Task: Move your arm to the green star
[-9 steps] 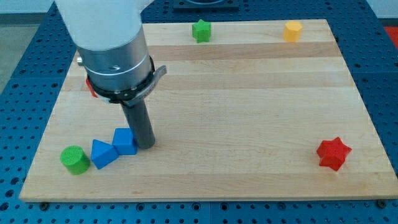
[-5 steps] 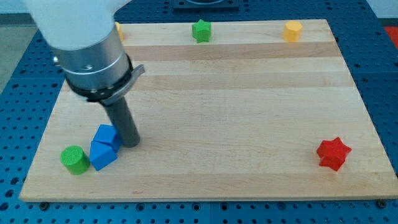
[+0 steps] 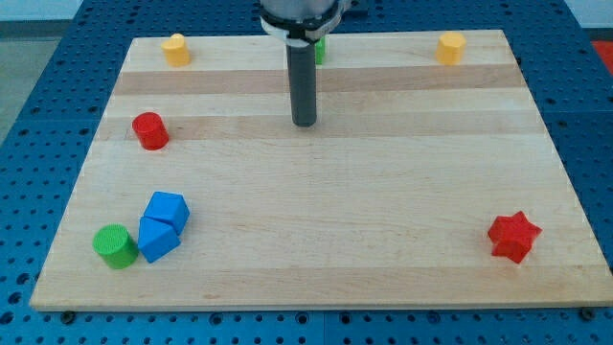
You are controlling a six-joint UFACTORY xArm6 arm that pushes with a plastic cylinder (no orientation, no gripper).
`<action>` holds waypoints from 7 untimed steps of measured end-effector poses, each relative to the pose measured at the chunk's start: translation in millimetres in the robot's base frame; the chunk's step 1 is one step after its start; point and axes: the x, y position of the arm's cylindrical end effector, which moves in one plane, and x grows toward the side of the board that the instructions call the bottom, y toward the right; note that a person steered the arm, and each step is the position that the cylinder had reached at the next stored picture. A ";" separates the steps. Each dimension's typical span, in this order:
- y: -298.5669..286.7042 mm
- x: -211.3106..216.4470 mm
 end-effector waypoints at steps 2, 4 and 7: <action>43.1 -60.0; 79.4 -112.6; 54.9 -173.0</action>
